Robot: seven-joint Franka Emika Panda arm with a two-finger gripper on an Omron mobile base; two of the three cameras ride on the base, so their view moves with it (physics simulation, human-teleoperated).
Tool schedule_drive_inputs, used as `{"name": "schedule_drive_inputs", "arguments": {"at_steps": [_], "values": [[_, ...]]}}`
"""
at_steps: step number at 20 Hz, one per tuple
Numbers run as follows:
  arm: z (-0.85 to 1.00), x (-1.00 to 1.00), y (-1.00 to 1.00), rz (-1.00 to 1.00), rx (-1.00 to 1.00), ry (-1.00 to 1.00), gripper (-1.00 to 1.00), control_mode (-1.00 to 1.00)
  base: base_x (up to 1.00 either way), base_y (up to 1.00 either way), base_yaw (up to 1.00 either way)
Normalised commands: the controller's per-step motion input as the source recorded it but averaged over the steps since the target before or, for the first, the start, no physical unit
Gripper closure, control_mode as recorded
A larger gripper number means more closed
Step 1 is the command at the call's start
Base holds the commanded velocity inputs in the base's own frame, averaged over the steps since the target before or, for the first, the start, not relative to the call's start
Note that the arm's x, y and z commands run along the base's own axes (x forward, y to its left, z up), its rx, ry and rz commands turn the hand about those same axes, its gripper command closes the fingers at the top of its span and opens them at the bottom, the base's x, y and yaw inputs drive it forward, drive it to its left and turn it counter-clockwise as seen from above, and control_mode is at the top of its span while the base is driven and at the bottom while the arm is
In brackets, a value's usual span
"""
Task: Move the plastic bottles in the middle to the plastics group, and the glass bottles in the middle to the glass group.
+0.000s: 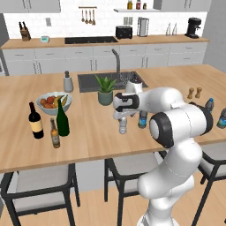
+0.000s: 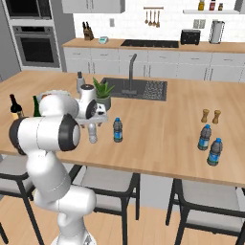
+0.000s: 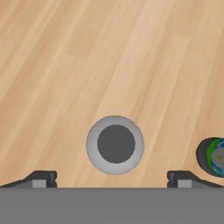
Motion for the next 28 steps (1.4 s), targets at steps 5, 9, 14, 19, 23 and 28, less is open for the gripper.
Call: {"name": "schedule_drive_inputs", "arguments": {"at_steps": [5, 9, 14, 19, 23, 28], "values": [[-0.03, 0.07, 0.18, 0.0, 0.0, 0.0, -1.0, -1.0, 0.0, 0.0, 0.0], [-0.1, -0.02, -0.08, -0.04, 0.0, -0.02, -1.0, -1.0, 0.0, 0.0, 0.0], [0.0, -0.04, -0.16, -0.05, 0.0, -0.02, -1.0, -1.0, 0.0, 0.0, 0.0], [0.0, 0.0, 0.12, -0.01, 0.0, 0.0, -1.0, -1.0, 0.0, 0.0, 0.0], [-0.01, 0.0, 0.22, 0.0, 0.0, 0.0, -1.0, -1.0, 0.0, 0.0, 0.0], [-0.04, 0.0, -0.1, -0.01, 0.0, -0.01, -1.0, -1.0, 0.0, 0.0, 0.0]]}}
